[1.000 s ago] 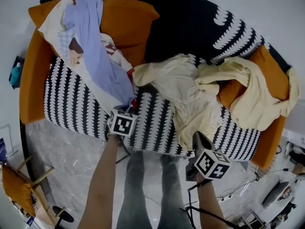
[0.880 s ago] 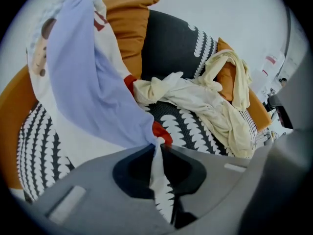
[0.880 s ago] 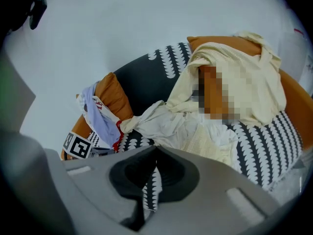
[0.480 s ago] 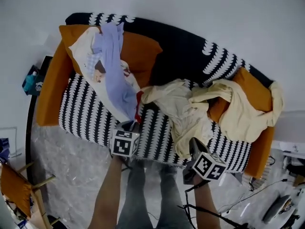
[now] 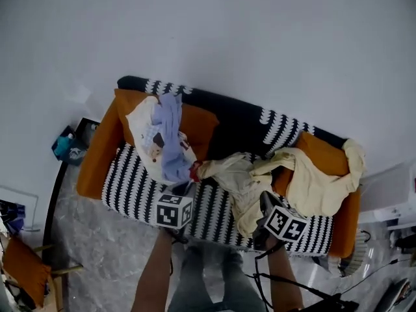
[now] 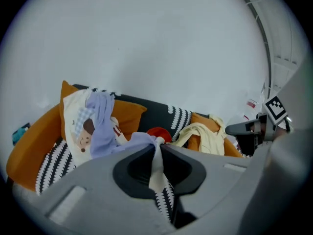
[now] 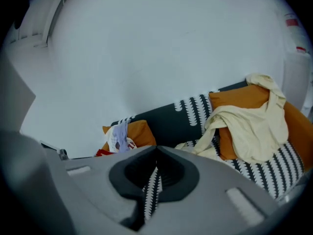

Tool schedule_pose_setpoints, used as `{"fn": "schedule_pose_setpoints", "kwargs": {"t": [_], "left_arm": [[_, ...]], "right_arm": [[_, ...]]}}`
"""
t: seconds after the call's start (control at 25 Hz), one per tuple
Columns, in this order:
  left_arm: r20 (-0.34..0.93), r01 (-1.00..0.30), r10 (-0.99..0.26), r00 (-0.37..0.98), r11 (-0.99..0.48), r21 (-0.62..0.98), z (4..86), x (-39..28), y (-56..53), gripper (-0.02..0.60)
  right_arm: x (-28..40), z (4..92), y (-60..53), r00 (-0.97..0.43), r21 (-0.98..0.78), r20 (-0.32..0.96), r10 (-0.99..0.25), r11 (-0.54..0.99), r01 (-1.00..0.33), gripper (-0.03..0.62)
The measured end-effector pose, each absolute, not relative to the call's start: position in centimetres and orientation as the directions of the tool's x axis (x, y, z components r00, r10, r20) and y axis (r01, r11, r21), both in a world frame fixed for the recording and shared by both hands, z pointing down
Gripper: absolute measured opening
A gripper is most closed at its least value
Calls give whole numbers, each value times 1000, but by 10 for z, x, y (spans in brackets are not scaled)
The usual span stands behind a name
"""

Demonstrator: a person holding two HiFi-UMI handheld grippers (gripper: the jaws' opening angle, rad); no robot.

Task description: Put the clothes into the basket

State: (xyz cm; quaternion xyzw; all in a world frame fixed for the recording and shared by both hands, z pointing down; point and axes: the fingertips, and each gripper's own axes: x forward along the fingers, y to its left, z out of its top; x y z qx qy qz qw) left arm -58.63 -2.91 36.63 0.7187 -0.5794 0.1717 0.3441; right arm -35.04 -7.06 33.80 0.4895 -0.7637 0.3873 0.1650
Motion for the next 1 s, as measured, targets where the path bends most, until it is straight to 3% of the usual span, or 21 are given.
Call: {"fn": "schedule_pose_setpoints", "kwargs": {"t": [0.52,0.72,1.0], "left_arm": [[408,-943,-856,318,-242,226,168,-581,-50,37],[365,-935,-866,342,-274,226,123,-572,-54,37],[291,-872,-822,489,-451,192,76,-521,-80,37]], "right_arm": [[-344,215,-79,-413,-372,495,-764,243,-896,3],[-340,170,-74,-375,-390,412,-830,211,-896,3],[-298,141,-74,-236,-337,376,-896,105,-936,3]]}}
